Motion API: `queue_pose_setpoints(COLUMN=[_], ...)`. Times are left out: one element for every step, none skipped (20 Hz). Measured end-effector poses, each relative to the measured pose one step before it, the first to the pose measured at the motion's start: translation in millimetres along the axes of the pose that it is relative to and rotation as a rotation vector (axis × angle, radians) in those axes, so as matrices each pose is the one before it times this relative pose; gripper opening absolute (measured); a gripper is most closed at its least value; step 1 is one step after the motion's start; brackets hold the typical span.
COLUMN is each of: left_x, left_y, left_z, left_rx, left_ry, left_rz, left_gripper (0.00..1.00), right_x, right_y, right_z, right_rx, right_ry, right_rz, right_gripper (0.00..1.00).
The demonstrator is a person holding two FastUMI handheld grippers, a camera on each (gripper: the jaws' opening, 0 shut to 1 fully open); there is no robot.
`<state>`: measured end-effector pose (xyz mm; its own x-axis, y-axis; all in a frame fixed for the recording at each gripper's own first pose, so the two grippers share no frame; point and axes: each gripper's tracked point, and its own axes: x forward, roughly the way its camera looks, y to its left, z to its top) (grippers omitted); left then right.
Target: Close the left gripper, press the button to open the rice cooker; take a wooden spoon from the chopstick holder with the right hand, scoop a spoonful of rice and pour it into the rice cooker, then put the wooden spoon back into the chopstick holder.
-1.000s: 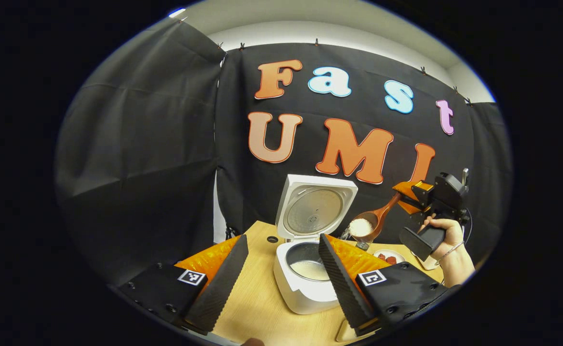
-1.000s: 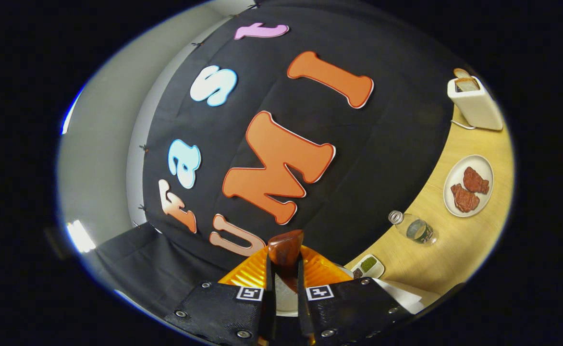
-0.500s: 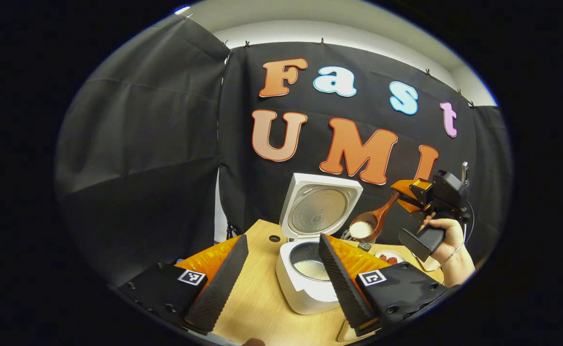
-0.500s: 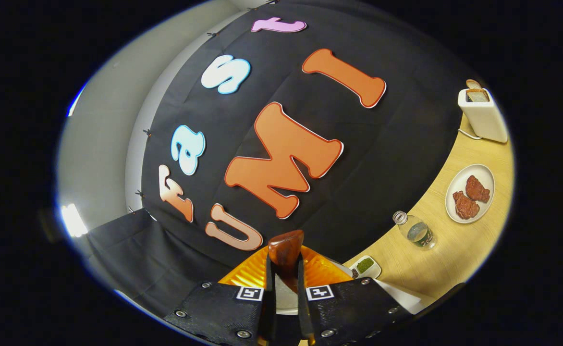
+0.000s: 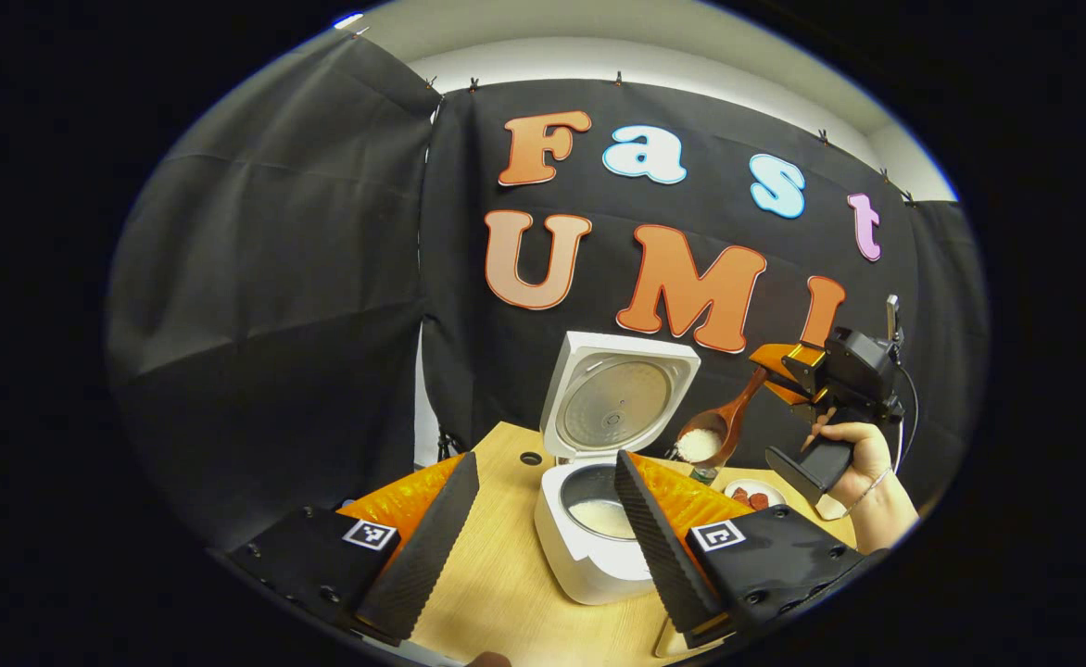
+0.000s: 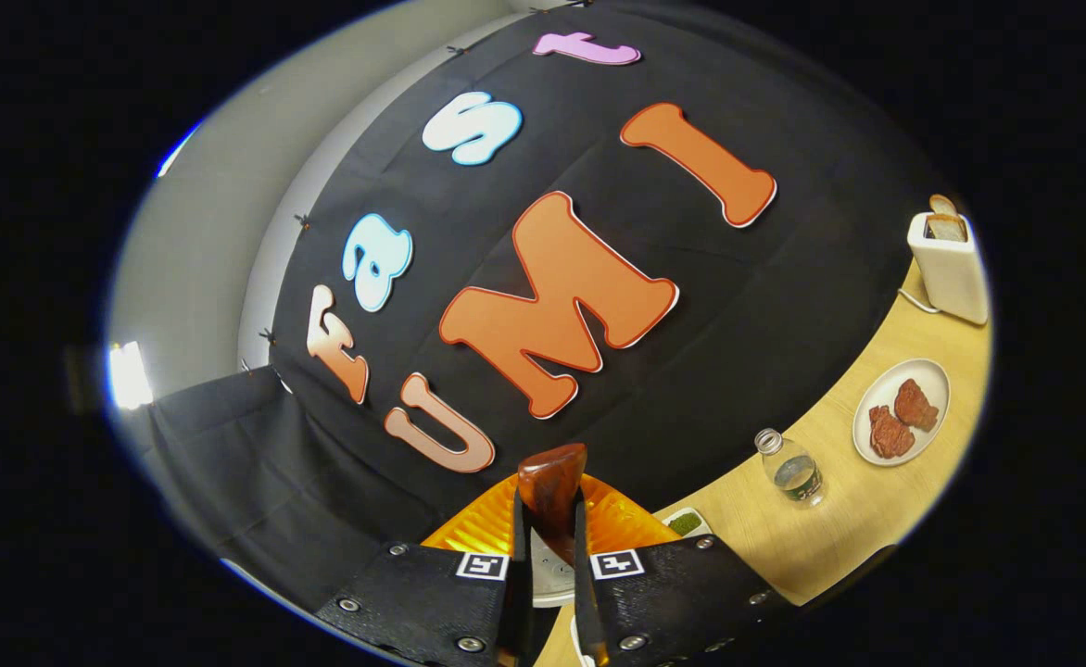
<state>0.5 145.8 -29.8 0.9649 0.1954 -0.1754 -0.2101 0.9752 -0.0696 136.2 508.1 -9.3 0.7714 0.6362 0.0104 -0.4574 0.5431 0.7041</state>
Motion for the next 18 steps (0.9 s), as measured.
queue_pose_setpoints(left_x=[-0.34, 1.31, -0.13, 0.41, -0.27, -0.24, 0.62, -1.33, 0.56, 0.78, -0.17, 0.25, 0.03, -0.98, -0.17, 0.65, -0.88, 0.34], left_y=[0.23, 0.46, 0.05, 0.12, -0.07, 0.18, 0.03, 0.86, -0.47, 0.08, -0.05, 1.84, 0.97, 1.26, -0.23, -0.05, 0.02, 1.23], left_z=[-0.72, 0.18, 0.38, -0.51, 0.54, -0.66, 0.33, -0.89, 0.15, 0.01, -0.54, -0.81, -0.31, -0.19, -0.06, -0.95, -0.42, -0.32], left_rx=[0.00046, 0.00089, 0.00088, 0.00117, 0.00034, -0.00083, -0.00127, -0.00092, -0.00105, -0.00126, -0.00072, 0.00093, 0.00087, -0.00080, -0.00275, -0.00246, -0.00088, 0.00002], left_ry=[0.00121, 0.00003, 0.00045, 0.00065, -0.00084, 0.00032, -0.00017, 0.00095, -0.00006, 0.00031, -0.00028, 0.00068, 0.00026, -0.00028, 0.00021, 0.00155, 0.00104, -0.00002], left_rz=[0.00119, 0.00099, 0.00100, 0.00008, -0.00060, -0.00106, -0.00176, -0.00062, 0.00058, -0.00034, -0.00009, 0.00262, 0.00335, 0.00196, -0.00006, 0.00028, 0.00025, 0.00078], left_gripper=[0.99, 0.99, 0.99, 0.99, 0.99, 0.99, 0.99, 0.99, 0.99, 1.00, 0.99, 1.00, 1.00, 1.00, 1.00, 1.00, 1.00, 1.00], right_x=[-0.01, 1.07, -0.09, -0.25, -0.06, -0.63, -1.00, -0.64, -1.01, 0.43, -0.11, 0.31, 0.09, 0.04, -0.23, -0.09, 0.10, -0.54], right_y=[1.69, 2.44, 2.98, 5.16, 2.54, 2.97, 3.10, 2.75, 2.67, 3.13, 1.80, 2.38, 2.78, 1.23, 2.20, 1.00, 2.00, 2.02], right_z=[-1.29, -1.13, -0.26, -0.39, 0.45, 0.28, 0.85, 0.00, 0.15, -0.12, 0.35, 0.37, 0.05, -0.73, 0.39, 0.30, 0.62, 1.12], right_rx=[-0.02673, -0.02557, -0.02232, -0.01929, -0.01654, -0.01665, -0.01792, -0.01777, -0.01672, -0.01498, -0.01282, -0.01012, -0.00952, -0.00906, -0.01035, -0.01069, -0.01251, -0.01178], right_ry=[0.00038, 0.00148, 0.00220, 0.00172, 0.00016, -0.00143, -0.00233, -0.00084, -0.00062, 0.00051, 0.00181, 0.00208, 0.00223, 0.00002, 0.00042, 0.00053, -0.00198, -0.00053], right_rz=[0.00532, 0.00560, 0.00635, 0.00832, 0.00643, 0.00660, 0.00561, 0.00636, 0.00589, 0.00507, 0.00404, 0.00302, 0.00660, 0.00660, 0.00671, 0.00409, 0.00423, 0.00446], right_gripper=[0.18, 0.18, 0.18, 0.18, 0.18, 0.18, 0.18, 0.18, 0.18, 0.18, 0.18, 0.18, 0.18, 0.18, 0.18, 0.18, 0.18, 0.18])
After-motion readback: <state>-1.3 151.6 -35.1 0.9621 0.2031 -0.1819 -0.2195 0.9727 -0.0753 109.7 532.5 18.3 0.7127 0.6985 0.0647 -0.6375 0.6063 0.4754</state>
